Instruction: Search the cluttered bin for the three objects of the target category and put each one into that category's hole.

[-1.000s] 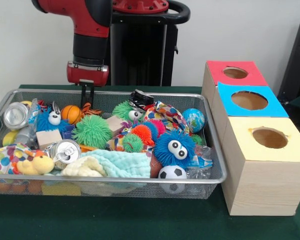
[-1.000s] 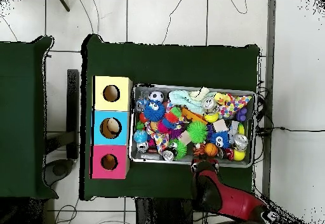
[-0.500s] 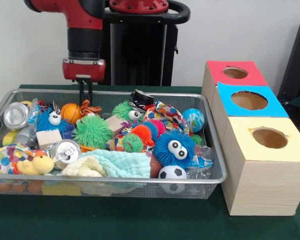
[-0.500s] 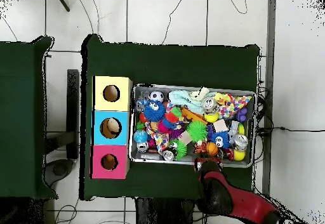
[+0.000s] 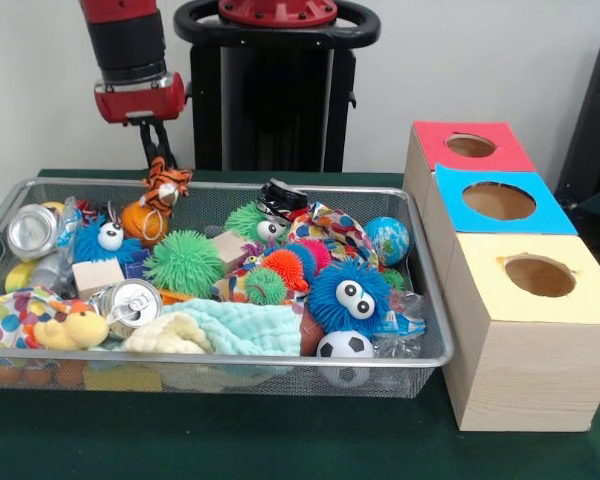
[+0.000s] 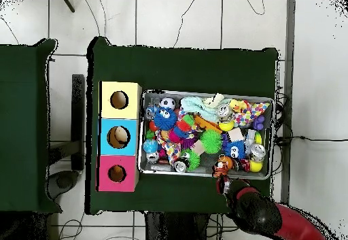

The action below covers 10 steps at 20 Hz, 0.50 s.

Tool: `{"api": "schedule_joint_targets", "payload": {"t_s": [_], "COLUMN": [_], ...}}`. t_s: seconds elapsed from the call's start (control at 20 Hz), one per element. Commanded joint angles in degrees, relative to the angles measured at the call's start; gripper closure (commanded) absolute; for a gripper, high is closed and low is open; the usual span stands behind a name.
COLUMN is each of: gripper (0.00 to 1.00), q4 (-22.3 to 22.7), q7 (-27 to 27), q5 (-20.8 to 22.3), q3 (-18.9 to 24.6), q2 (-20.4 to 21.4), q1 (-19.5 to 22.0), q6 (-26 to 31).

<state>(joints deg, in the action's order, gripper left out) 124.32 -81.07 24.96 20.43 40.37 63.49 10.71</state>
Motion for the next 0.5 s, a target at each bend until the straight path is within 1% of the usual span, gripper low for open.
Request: {"api": "schedule_joint_targets", "payload": {"t_s": [0.05, 0.2, 0.35, 0.5], "gripper": [1.0, 1.0, 1.0, 1.0], "q4": [-1.0, 0.1, 2.1, 3.5], "q7": [-3.1, -3.8, -3.1, -2.2], "q5": [-4.6, -5.9, -7.7, -10.7], "q3": [9.8, 12.6, 17.4, 22.4], "q2": [5.2, 5.2, 4.7, 6.0], "q1": [-1.6, -0.3, 2.9, 5.4], "q6": [7.4, 7.3, 7.7, 10.3]}}
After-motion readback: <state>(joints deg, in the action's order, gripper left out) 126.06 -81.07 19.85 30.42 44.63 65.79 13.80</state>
